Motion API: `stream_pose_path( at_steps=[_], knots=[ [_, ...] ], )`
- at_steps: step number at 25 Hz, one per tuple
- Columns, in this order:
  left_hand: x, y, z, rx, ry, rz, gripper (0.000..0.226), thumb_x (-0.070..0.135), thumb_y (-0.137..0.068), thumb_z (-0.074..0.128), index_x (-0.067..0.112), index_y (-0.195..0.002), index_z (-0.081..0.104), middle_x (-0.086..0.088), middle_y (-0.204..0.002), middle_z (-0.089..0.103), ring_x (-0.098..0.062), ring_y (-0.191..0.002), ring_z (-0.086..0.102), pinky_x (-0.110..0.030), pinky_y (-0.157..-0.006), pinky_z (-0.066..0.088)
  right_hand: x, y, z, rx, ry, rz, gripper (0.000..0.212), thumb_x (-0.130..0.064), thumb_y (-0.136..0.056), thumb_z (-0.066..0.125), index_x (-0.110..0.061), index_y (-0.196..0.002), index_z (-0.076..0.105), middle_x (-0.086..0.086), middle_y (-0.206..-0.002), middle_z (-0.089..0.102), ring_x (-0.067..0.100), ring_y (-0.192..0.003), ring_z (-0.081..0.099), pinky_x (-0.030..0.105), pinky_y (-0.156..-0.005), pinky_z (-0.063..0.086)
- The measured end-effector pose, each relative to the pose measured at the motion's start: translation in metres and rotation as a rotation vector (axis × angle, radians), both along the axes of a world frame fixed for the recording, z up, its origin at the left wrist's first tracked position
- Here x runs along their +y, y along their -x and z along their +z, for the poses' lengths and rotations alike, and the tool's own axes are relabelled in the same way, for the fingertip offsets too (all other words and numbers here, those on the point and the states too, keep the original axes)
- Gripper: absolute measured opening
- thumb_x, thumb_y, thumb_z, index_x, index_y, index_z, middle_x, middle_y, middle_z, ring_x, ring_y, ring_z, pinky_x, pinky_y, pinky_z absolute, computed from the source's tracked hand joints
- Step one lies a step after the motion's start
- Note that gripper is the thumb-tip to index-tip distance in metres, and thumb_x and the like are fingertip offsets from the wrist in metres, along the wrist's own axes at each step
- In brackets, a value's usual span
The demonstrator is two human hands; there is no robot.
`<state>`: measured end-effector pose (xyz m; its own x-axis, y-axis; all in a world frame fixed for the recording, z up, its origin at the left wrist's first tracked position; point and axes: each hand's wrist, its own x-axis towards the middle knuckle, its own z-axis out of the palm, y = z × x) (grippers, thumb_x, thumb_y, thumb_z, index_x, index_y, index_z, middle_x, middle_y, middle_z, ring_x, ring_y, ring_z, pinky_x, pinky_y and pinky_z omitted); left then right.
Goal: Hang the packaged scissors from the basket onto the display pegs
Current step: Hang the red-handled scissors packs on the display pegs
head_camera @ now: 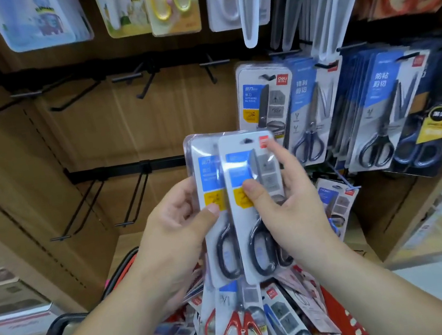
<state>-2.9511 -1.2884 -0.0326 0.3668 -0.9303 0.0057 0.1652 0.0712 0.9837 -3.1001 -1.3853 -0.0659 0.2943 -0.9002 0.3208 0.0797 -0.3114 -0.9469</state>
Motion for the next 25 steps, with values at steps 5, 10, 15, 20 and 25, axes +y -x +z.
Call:
stream_pose_path(
  at_steps=[5, 10, 15, 20, 25],
  knots=[
    [0.000, -0.004, 0.005, -0.283, -0.027, 0.252, 0.064, -0.001, -0.103, 0.061, 0.038, -0.152, 0.050, 0.007, -0.107, 0.080, -0.012, -0.103, 0.077, -0.051, -0.100, 0.058, -0.026, 0.015, 0.023, 0.117, 0.204, -0.209, 0.090, -0.034, -0.096, 0.074, -0.045, -0.165, 0.016, -0.047, -0.141, 0.029, -0.036, -0.128, 0.023, -0.003, -0.102, 0.028],
    [0.004, 0.008, 0.018, -0.328, 0.005, 0.266, 0.070, 0.000, -0.100, 0.064, 0.044, -0.152, 0.046, 0.007, -0.101, 0.078, -0.006, -0.096, 0.076, -0.039, -0.091, 0.061, -0.056, 0.016, 0.037, 0.126, 0.213, -0.283, 0.090, -0.031, -0.098, 0.073, -0.044, -0.165, 0.015, -0.051, -0.136, 0.017, -0.045, -0.118, 0.012, -0.011, -0.091, 0.020],
    [-0.003, 0.015, 0.027, -0.320, 0.009, 0.307, 0.065, -0.007, -0.098, 0.065, 0.048, -0.133, 0.061, 0.001, -0.102, 0.075, -0.017, -0.091, 0.077, -0.061, -0.095, 0.059, -0.080, 0.015, 0.045, 0.132, 0.257, -0.263, 0.085, -0.034, -0.098, 0.073, -0.044, -0.164, 0.021, -0.049, -0.130, 0.023, -0.045, -0.114, 0.017, -0.014, -0.089, 0.018],
    [-0.021, 0.027, 0.036, -0.355, 0.037, 0.308, 0.063, -0.007, -0.099, 0.063, 0.048, -0.131, 0.059, 0.010, -0.100, 0.077, -0.008, -0.091, 0.078, -0.045, -0.090, 0.062, -0.098, 0.014, 0.056, 0.210, 0.297, -0.224, 0.086, -0.037, -0.098, 0.072, -0.044, -0.164, 0.018, -0.021, -0.121, 0.040, -0.038, -0.095, 0.036, -0.010, -0.081, 0.027],
    [-0.023, 0.024, 0.035, -0.345, 0.039, 0.338, 0.064, -0.008, -0.098, 0.064, 0.049, -0.125, 0.062, 0.009, -0.096, 0.077, -0.009, -0.091, 0.078, -0.033, -0.079, 0.064, -0.106, 0.006, 0.051, 0.256, 0.342, -0.279, 0.085, -0.037, -0.100, 0.069, -0.047, -0.163, 0.013, -0.002, -0.109, 0.041, -0.007, -0.074, 0.048, 0.003, -0.072, 0.037]
  ],
)
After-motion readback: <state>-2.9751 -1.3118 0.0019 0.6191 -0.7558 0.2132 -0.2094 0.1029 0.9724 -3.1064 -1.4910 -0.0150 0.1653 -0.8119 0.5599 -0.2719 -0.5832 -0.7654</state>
